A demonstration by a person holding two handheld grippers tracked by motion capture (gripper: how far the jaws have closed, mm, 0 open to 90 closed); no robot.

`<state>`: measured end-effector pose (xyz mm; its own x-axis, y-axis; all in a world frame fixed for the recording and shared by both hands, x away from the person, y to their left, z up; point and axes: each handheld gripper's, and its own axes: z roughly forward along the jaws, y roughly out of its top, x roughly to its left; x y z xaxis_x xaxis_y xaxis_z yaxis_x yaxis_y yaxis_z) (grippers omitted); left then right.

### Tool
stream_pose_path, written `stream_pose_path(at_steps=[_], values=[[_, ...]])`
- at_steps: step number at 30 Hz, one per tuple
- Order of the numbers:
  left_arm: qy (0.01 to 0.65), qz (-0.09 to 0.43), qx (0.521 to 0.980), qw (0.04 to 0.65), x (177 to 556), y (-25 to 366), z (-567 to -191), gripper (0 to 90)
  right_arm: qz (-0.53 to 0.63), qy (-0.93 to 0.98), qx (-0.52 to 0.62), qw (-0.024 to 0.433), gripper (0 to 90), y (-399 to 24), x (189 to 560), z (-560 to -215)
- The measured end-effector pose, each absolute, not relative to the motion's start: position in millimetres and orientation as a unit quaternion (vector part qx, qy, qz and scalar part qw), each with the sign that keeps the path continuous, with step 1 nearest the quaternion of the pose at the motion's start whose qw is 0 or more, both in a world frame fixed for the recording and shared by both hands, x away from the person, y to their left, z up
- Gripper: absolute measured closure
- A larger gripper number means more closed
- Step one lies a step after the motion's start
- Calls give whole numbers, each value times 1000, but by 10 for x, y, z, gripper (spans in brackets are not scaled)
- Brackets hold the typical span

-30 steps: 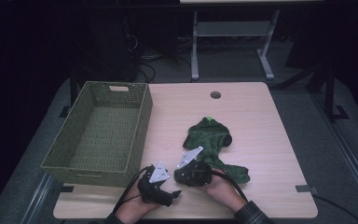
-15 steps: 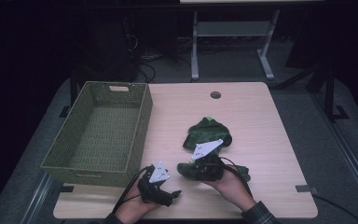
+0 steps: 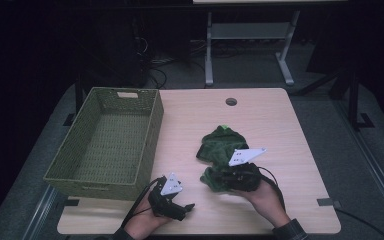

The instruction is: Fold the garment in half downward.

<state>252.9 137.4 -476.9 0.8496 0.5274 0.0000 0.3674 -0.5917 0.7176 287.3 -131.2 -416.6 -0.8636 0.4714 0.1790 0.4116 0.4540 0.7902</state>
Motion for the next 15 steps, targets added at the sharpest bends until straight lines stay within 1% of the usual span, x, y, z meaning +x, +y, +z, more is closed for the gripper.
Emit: stream_pose_path(at_steps=[12, 15], values=[[253, 106, 885, 375, 2527, 1371, -4771, 123, 445, 845, 292, 45, 834, -1605, 2890, -4250], [254, 105, 886, 374, 2526, 1371, -4770, 123, 432, 847, 305, 51, 807, -1681, 2881, -4273]])
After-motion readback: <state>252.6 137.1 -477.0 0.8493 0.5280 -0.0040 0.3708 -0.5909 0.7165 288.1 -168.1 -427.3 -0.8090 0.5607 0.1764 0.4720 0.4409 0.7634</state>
